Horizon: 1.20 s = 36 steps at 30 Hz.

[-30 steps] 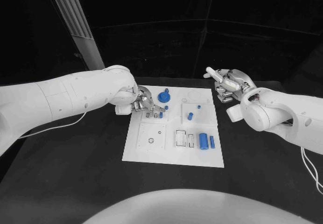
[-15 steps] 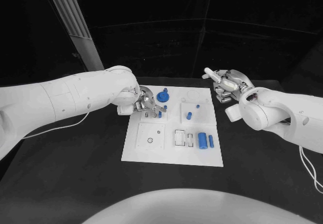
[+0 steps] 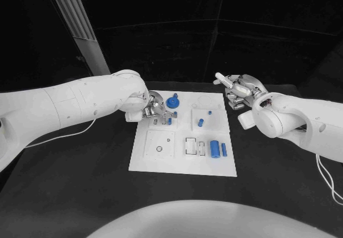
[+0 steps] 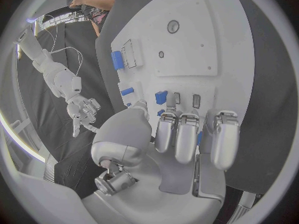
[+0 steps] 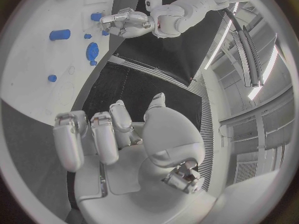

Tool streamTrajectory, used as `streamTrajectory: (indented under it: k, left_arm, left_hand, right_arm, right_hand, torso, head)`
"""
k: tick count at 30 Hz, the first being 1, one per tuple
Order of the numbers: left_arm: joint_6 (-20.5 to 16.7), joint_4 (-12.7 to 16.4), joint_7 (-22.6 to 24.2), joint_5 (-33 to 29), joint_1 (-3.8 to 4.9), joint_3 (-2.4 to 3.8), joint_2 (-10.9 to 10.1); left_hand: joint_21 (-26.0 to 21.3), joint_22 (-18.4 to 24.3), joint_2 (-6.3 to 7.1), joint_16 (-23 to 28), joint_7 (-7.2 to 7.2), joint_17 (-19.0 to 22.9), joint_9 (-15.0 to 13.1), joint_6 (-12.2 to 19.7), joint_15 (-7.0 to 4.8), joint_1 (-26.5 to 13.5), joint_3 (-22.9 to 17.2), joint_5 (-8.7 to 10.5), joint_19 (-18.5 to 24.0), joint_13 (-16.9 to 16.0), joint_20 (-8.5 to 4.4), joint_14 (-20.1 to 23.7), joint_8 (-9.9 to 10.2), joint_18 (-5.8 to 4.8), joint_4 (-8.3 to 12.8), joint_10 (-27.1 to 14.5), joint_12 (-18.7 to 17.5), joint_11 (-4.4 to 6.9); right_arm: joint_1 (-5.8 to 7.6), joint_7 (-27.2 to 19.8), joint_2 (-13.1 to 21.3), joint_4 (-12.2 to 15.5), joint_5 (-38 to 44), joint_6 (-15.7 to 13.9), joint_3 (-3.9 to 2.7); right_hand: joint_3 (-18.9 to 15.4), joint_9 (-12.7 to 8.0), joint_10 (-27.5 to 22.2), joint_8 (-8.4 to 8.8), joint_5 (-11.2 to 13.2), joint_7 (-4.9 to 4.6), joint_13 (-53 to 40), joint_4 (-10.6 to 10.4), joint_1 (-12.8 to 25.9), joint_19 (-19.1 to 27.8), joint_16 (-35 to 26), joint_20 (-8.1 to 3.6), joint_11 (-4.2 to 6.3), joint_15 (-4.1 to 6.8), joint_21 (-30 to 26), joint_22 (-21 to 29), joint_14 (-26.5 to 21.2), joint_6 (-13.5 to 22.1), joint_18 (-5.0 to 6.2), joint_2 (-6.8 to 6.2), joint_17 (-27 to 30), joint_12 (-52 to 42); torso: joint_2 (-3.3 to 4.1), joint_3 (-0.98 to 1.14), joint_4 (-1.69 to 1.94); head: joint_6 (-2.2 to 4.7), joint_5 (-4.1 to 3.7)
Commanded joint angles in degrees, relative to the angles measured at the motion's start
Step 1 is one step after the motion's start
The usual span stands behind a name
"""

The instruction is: Assemble the parts on the task board

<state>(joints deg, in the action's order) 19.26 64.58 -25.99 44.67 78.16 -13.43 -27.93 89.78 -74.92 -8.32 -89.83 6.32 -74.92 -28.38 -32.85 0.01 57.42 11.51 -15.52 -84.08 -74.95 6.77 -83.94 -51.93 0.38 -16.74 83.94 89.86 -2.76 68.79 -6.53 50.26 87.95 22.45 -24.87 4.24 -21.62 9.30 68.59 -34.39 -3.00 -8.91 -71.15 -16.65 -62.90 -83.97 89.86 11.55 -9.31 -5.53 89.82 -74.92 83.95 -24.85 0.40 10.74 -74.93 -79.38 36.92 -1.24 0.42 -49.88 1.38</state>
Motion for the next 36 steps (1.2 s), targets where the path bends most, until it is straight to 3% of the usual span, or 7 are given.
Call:
streamTrajectory:
  k: [1, 13, 21, 36]
  left_arm:
    - [0.0, -0.2, 1.1, 0.2, 0.07, 0.04, 0.2]
    - [0.8, -1.0, 0.8, 0.2, -0.14, 0.04, 1.2]
    - [1.1, -1.6, 0.6, 0.2, -0.22, 0.04, 1.7]
    - [2.1, -2.2, 0.3, 0.2, -0.41, 0.04, 2.2]
  left_hand:
    - [0.2, -15.1, 0.13, -0.2, -0.23, -15.1, 0.0, 0.1, -0.21, 0.6, 0.2, -0.36, -5.9, -15.0, -0.45, -6.1, 0.2, -0.38, 0.0, 6.1, 0.1, 0.26]
    - [0.2, -15.1, -0.35, -0.2, -0.19, -15.1, -0.4, -0.1, -0.17, 1.4, 0.3, -1.30, -5.9, -15.0, -0.41, -6.1, 1.0, -0.38, 0.0, 6.1, 0.1, 0.23]
    - [0.2, -15.1, -0.98, -0.2, -0.22, -15.1, -1.8, -0.7, -0.16, 3.0, 0.9, -7.58, -5.9, -15.0, -0.36, -6.1, 3.0, -0.38, 0.0, 6.1, 0.1, 0.25]
    - [0.2, -15.1, -1.03, -0.2, -0.46, -15.1, -3.3, -1.2, -0.33, 6.4, 0.0, -12.75, -5.9, -15.0, -0.48, -6.1, 4.8, -0.38, 0.1, 6.1, 0.1, 0.45]
  right_arm:
    - [0.07, 0.4, 0.1, 0.1, 0.2, 0.4, -0.02]
    - [0.07, 0.7, -0.1, 0.2, 0.2, 0.5, -0.01]
    - [0.07, 1.0, -0.3, 0.2, 0.2, 0.7, -0.01]
    - [0.07, 1.4, -0.5, 0.2, 0.2, 0.6, -0.01]
  right_hand:
    - [-0.2, -0.1, -0.1, -0.20, 0.3, -4.68, 0.0, 0.2, -0.2, -6.0, 0.1, 0.27, 0.00, -0.27, 0.2, -15.1, 6.1, -0.2, -0.40, 0.19, -15.1, -0.1]
    - [-0.1, -0.1, -0.1, -0.21, 0.3, -4.71, 0.1, 0.2, -0.2, -6.0, 0.1, 0.29, -0.03, -0.29, 0.2, -15.1, 6.1, -0.2, -0.40, 0.27, -15.1, -0.1]
    - [-0.1, -0.2, -0.3, -0.22, 0.3, -4.74, 0.2, 0.1, -0.3, -6.0, 0.1, 0.30, -0.05, -0.32, 0.2, -15.1, 6.1, -0.1, -0.40, 0.35, -15.1, 0.0]
    - [-0.1, -0.2, -0.3, -0.24, 0.3, -4.76, 0.3, 0.1, -0.3, -6.0, 0.1, 0.32, -0.07, -0.34, 0.2, -15.1, 6.1, -0.1, -0.40, 0.41, -15.1, 0.0]
  torso:
    - [-0.02, 0.02, 0.04]
    - [0.02, 0.02, 0.06]
    - [-0.01, -0.02, -0.01]
    - [-0.02, -0.01, 0.01]
  head:
    - [-0.03, -0.02]
    - [-0.12, -0.05]
    - [-0.12, -0.24]
    - [-0.12, -0.66]
